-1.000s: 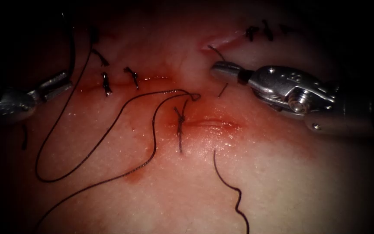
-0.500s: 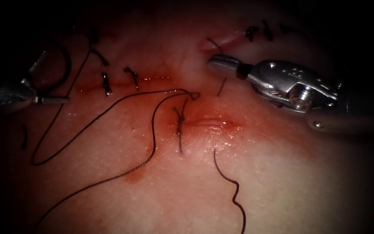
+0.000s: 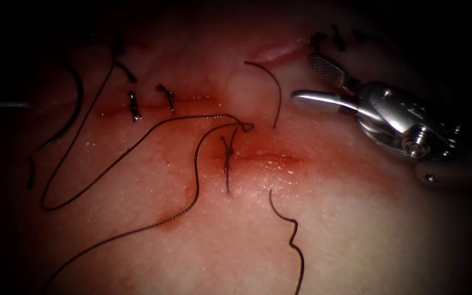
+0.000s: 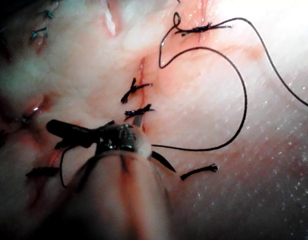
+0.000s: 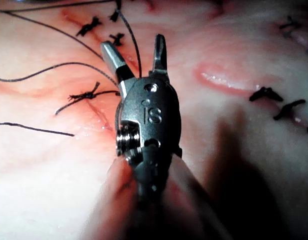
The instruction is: Wound Closure
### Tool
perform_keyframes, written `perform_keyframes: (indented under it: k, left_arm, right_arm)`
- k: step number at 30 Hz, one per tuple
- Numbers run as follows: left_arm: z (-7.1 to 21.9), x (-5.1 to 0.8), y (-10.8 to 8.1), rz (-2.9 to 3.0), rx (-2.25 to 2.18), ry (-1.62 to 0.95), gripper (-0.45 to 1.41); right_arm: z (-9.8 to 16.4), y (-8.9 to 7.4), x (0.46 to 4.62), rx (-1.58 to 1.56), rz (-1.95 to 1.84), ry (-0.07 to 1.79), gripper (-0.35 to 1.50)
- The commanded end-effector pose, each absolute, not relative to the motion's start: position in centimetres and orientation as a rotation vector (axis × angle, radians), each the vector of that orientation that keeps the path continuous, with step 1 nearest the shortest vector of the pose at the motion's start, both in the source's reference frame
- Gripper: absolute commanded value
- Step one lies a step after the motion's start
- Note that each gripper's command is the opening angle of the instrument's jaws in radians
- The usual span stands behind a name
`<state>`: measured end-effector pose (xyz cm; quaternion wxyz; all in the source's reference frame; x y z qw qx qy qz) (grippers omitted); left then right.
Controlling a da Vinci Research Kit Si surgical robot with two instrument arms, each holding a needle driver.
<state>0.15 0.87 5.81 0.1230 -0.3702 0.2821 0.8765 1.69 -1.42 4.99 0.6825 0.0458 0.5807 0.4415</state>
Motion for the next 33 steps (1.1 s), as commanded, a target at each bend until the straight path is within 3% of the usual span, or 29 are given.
perform_keyframes:
  k: [1,5,8,16,22,33]
  left_arm:
    - [5.8,0.10,0.9,2.558,-1.077,0.839,1.40]
    - [5.4,-0.05,0.7,2.593,-1.064,0.885,1.26]
    - [5.3,-0.37,0.5,2.624,-1.152,0.920,1.26]
    - [5.4,-1.57,-0.2,2.782,-1.640,0.782,0.99]
    - [5.7,-2.27,-0.5,2.796,-1.886,0.737,0.99]
    - [5.8,-2.84,-0.9,2.838,-2.133,0.771,1.06]
  right_arm:
    - [4.9,-1.4,1.64,0.090,0.960,1.303,1.48]
    - [4.7,-1.5,1.44,-0.022,0.802,1.292,1.48]
    - [4.6,-1.6,1.36,-0.074,0.717,1.281,1.47]
    - [4.4,-1.6,1.33,-0.064,0.607,1.244,1.48]
    - [4.4,-1.6,1.36,-0.065,0.596,1.248,1.48]
    - [4.5,-1.7,1.40,-0.068,0.575,1.240,1.48]
